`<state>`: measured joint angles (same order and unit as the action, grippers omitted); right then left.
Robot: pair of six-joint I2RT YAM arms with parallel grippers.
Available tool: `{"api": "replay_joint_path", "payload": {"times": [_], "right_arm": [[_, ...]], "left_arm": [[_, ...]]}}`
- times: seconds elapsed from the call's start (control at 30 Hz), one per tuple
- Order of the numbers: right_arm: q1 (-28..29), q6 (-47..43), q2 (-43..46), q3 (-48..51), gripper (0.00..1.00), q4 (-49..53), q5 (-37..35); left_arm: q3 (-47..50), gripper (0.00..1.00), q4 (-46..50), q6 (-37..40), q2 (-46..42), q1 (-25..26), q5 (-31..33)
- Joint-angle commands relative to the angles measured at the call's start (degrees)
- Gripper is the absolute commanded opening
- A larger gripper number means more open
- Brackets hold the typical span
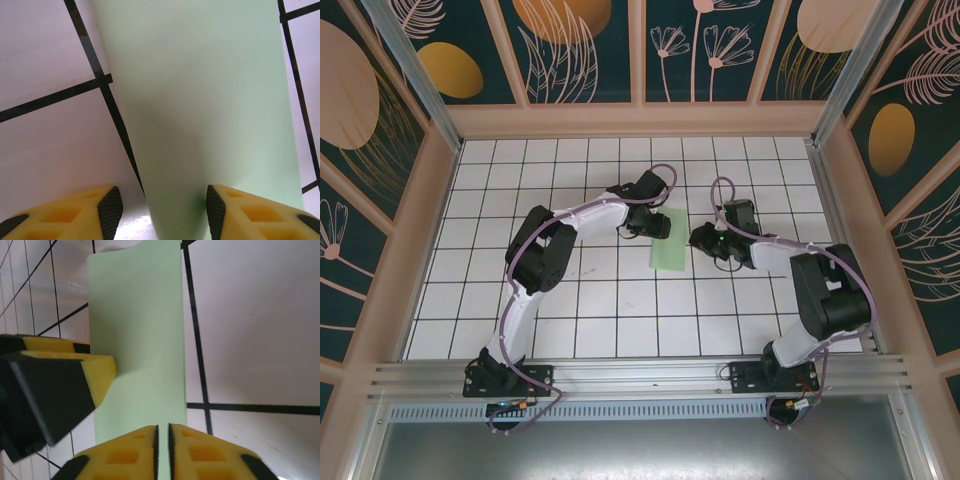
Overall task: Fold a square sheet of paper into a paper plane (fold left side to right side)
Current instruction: Hold the square sheet of paper at the center of the table.
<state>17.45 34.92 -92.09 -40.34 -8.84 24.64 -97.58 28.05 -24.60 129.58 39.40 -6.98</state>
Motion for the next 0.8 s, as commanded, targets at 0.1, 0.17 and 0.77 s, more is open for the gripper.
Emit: {"api": "replay_joint_path", "payload": {"times": [0.1,0.17,0.77], "right_arm": [[1.99,-0.06,-5.60,-5.14,0.07,-0.97,0.91],[2.36,-0.28,-6.79,-5.94,0.06,-0.48,0.52],[3.32,-3.58,-12.26,-8.53,0.04,6.90,-4.24]], "left_arm": [[0.88,0.53,-2.39,1.22,5.33,0.33,0.39],[0.90,0.53,-2.39,1.17,5.33,0.28,0.38],[1.15,0.53,-2.67,1.20,4.62,0.33,0.42]]}}
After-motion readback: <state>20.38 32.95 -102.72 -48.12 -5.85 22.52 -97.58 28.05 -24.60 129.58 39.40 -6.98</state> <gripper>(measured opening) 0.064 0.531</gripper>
